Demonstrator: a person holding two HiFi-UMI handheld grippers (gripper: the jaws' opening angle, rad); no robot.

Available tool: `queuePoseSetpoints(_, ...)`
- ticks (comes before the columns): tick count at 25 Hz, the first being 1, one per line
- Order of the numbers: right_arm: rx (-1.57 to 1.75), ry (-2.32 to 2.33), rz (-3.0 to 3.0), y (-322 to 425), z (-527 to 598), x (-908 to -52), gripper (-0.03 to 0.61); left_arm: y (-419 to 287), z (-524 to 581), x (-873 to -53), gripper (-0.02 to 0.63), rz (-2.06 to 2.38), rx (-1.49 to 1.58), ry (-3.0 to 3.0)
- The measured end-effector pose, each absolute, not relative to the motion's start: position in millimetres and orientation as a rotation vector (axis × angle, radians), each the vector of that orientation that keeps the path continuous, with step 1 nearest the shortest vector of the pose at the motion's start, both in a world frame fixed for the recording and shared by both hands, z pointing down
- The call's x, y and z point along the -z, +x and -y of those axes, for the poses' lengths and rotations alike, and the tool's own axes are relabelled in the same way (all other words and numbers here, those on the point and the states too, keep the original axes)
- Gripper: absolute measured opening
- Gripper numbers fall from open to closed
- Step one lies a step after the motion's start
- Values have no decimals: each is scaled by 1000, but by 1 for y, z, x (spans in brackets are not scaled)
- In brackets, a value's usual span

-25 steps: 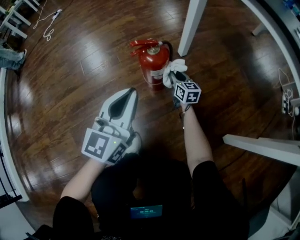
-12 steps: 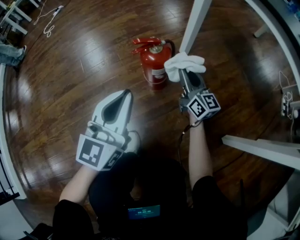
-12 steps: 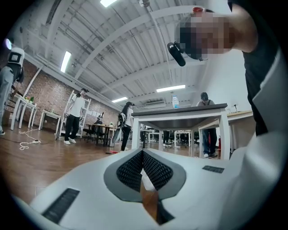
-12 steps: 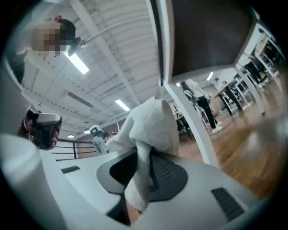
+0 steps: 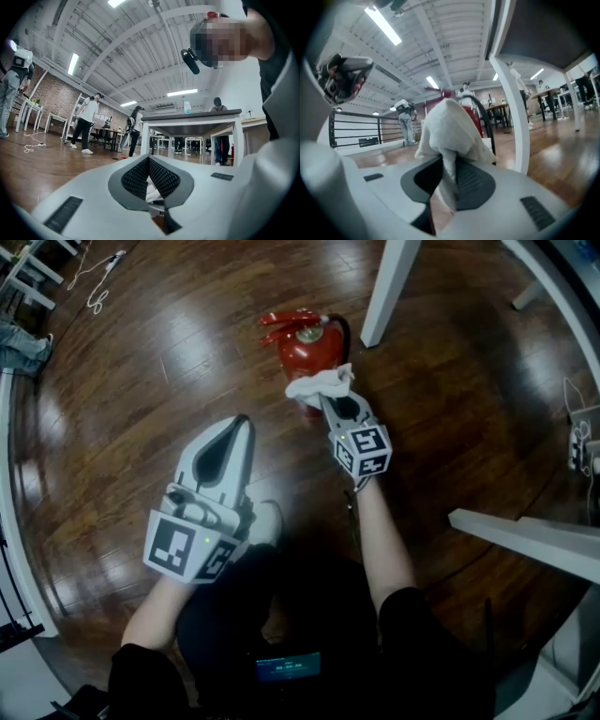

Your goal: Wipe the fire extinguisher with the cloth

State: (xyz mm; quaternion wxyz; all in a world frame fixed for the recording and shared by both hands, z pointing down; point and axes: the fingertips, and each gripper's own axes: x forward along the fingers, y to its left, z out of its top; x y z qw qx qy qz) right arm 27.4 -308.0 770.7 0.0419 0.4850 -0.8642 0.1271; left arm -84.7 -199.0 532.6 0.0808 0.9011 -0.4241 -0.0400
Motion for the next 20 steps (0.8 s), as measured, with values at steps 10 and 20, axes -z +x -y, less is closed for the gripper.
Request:
queuePoseSetpoints(10,-698,1487,2580,44,304,-838,83,-86,193,-527,0,1275,118,2728)
queuePoseSetpoints(20,-653,1525,2974,-1,283,-653,83,-89,193,-517,0,1307,168,2718)
